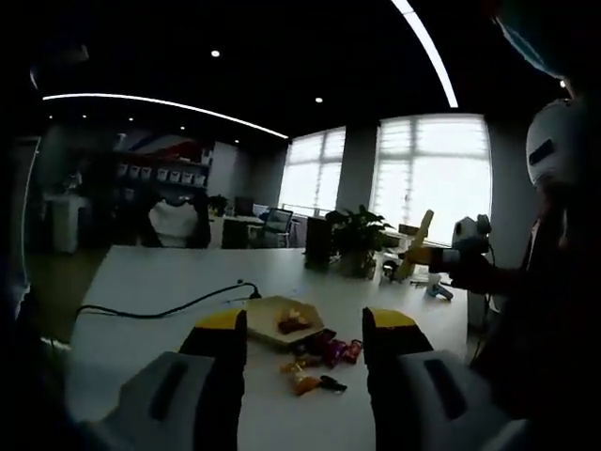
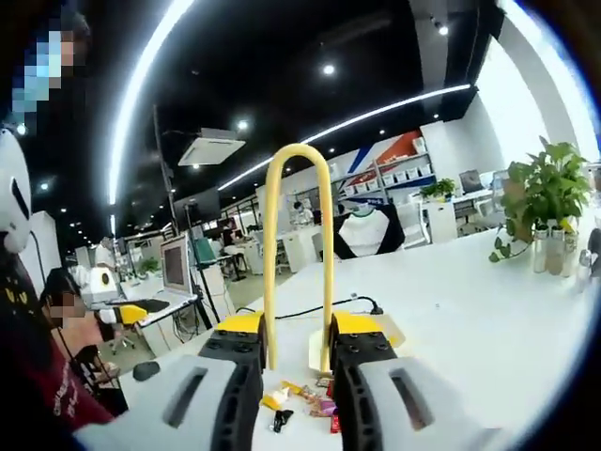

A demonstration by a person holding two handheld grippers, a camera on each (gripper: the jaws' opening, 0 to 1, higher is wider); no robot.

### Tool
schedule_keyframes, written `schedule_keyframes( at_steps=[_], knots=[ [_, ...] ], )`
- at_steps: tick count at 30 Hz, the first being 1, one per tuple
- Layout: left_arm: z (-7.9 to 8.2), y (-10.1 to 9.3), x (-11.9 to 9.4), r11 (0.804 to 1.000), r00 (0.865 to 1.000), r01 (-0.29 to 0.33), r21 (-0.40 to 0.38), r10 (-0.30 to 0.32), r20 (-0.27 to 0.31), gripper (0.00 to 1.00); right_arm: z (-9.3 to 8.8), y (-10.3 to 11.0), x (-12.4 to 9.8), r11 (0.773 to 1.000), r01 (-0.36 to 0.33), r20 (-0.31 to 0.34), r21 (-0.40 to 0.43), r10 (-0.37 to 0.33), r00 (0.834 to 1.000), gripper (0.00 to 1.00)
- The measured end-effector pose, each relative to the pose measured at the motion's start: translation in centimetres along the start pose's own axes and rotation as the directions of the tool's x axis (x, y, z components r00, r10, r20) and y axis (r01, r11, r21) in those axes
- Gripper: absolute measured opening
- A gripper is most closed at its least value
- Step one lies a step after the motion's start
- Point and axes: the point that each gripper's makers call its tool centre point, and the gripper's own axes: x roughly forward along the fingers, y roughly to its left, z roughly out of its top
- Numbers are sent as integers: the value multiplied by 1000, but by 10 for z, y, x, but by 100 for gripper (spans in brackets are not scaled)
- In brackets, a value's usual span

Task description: Place the target food into the container with the food tongs after gripping and lifting it, then release it inside without dropping or visibly crushing the food.

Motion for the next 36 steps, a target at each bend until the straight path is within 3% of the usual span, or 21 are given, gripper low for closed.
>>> schedule_keyframes(
  at_steps=[2,6,10,15,19,21,26,29,30,31,36],
  knots=[
    [-6,8,-1,998,999,-44,43,45,-29,56,-2,-3,0,1000,14,-1,0,-14,1000,23],
    [-9,12,0,996,996,-78,53,80,-35,75,-5,-13,1,998,68,-4,-19,-68,998,24],
    [-11,17,-1,992,993,-102,73,106,-49,80,-7,-23,0,993,117,2,-24,-117,993,25],
    [-14,23,-2,988,989,-135,74,139,-50,87,-7,-29,-2,991,129,15,28,-130,991,24],
    [-18,27,-3,983,984,-164,79,169,-54,99,-10,-33,-2,989,149,6,5,-149,989,24],
    [-20,30,-5,977,980,-180,111,188,-66,100,-12,-33,-3,989,149,1,1,-149,989,24],
    [-23,32,-7,977,978,-189,96,196,-68,100,-18,-33,-2,990,141,-22,-10,-141,990,25],
    [-24,34,-9,977,977,-197,81,203,-66,100,-24,-19,0,995,32,-61,-93,-38,997,24],
    [-24,34,-10,978,977,-197,74,202,-65,100,-27,-4,2,984,-69,-83,-164,56,995,24],
    [-24,34,-10,978,977,-196,73,201,-64,100,-30,4,2,970,-125,-110,-210,104,989,24],
    [-23,34,-11,977,977,-196,81,201,-68,100,-33,14,1,941,-266,-166,-209,234,958,23]
  ],
)
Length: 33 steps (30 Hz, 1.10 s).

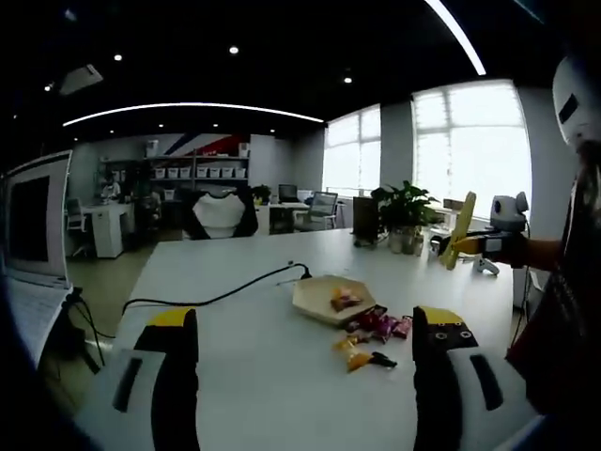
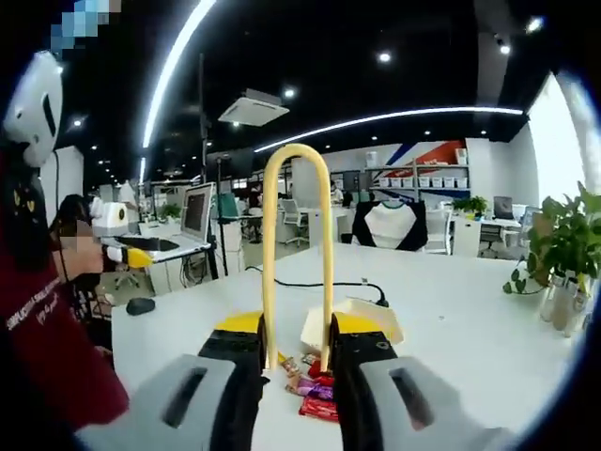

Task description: Place the target food into the container with the food tongs after gripping and lifting it, then release it inside without dropping or visibly crushing the food.

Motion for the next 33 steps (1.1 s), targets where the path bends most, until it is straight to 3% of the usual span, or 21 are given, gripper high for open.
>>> schedule_keyframes(
  at_steps=[4,10,14,22,23,30,33],
  knots=[
    [0,0,-1,1000,1000,5,-7,-5,5,100,-6,0,1,997,-80,-37,8,81,996,23],
    [-4,0,-1,1000,1000,5,-7,-5,-11,100,-22,4,4,970,-238,-116,-44,231,966,23],
    [-5,1,-1,1000,1000,2,-11,-2,-16,99,-31,-2,11,957,-281,-150,-77,267,952,21],
    [-9,4,-4,1000,999,-18,-20,17,-31,99,-51,-6,23,912,-398,-224,-101,369,902,21],
    [-10,4,-4,1000,999,-21,-19,20,-34,99,-54,-5,24,902,-422,-241,-98,389,889,21],
    [-11,7,-6,999,998,-43,-12,43,-55,98,-70,-7,36,872,-480,-282,-93,439,853,21],
    [-14,8,-6,998,996,-56,-11,55,-72,98,-79,-4,41,851,-519,-298,-84,475,828,21]
  ],
)
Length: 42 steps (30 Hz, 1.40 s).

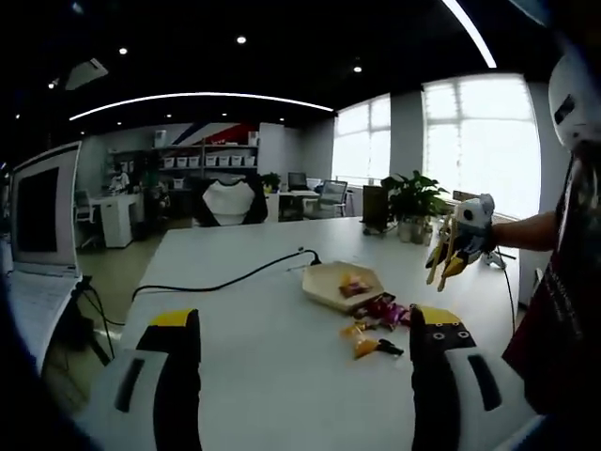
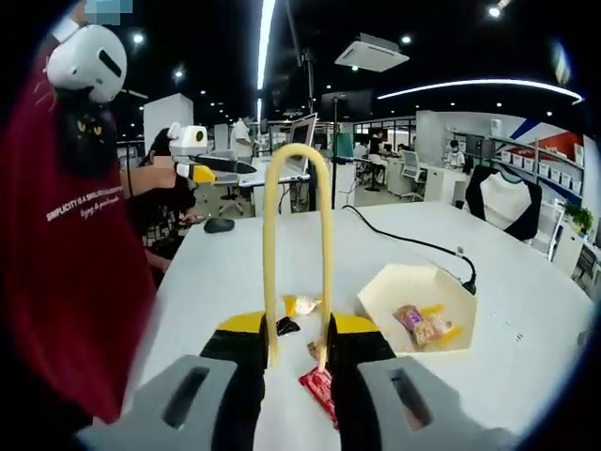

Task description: Place the target food into the container with the food tongs after gripping and lifting it, then release it inside without dropping or visibly crushing the food.

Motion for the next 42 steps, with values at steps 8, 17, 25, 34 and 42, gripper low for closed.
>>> schedule_keyframes(
  at_steps=[8,17,25,34,42],
  knots=[
    [-3,2,2,1000,999,-23,7,23,-36,97,-24,-7,18,997,-73,-43,3,74,996,21],
    [-6,-2,13,999,996,-29,18,31,-83,96,-59,-18,28,994,-108,-107,15,109,988,22],
    [-11,-6,18,999,992,-20,28,23,-126,96,-70,-22,34,991,-130,-115,8,131,985,22],
    [-21,-20,24,999,984,11,45,-3,-179,95,-69,-25,32,992,-126,-109,-19,123,986,23],
    [-32,-33,24,997,986,64,-31,-68,-154,94,-69,-25,38,990,-116,-106,-86,106,989,23]
  ],
)
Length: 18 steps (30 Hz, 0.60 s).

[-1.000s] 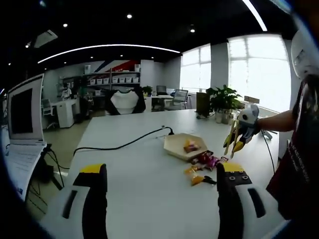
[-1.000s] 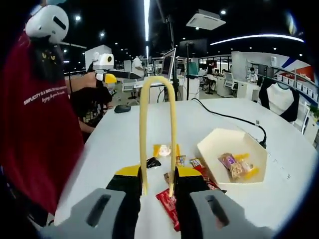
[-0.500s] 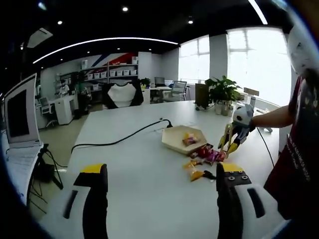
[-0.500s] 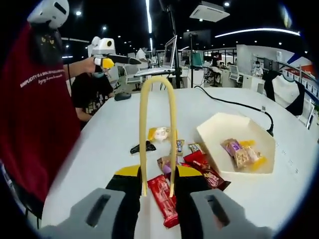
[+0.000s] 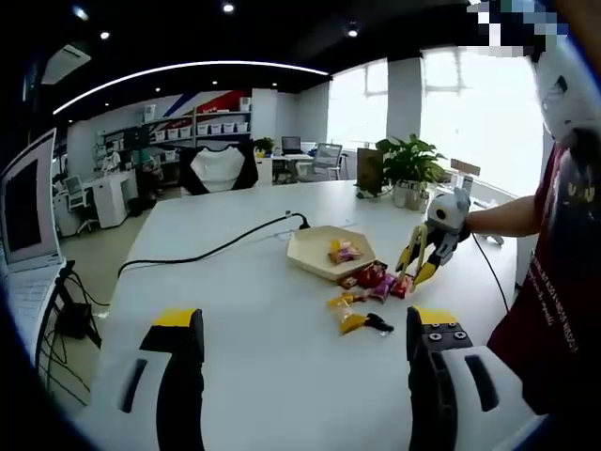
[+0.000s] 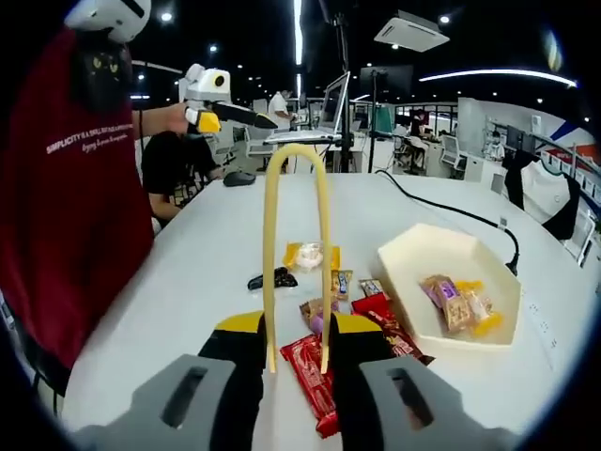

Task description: Place the target food into the container with the food tongs after gripping and lifting it, then release it inside without dropping or visibly crushing the food.

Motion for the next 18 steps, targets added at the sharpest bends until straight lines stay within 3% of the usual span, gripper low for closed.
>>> schedule_keyframes(
  at_steps=[2,6,11,18],
  knots=[
    [9,5,2,1000,999,-27,-1,27,20,94,0,-1,0,1000,1,29,30,-2,1000,23],
    [20,2,7,996,1000,-13,85,11,24,94,-1,-7,-4,1000,3,-22,11,-3,1000,23],
    [5,2,13,1000,1000,-7,9,7,22,92,-5,-4,-9,999,26,-27,25,-26,999,24],
    [-16,-1,7,1000,1000,-6,11,6,-15,92,-7,-4,-13,992,94,-3,84,-94,996,24]
  ],
)
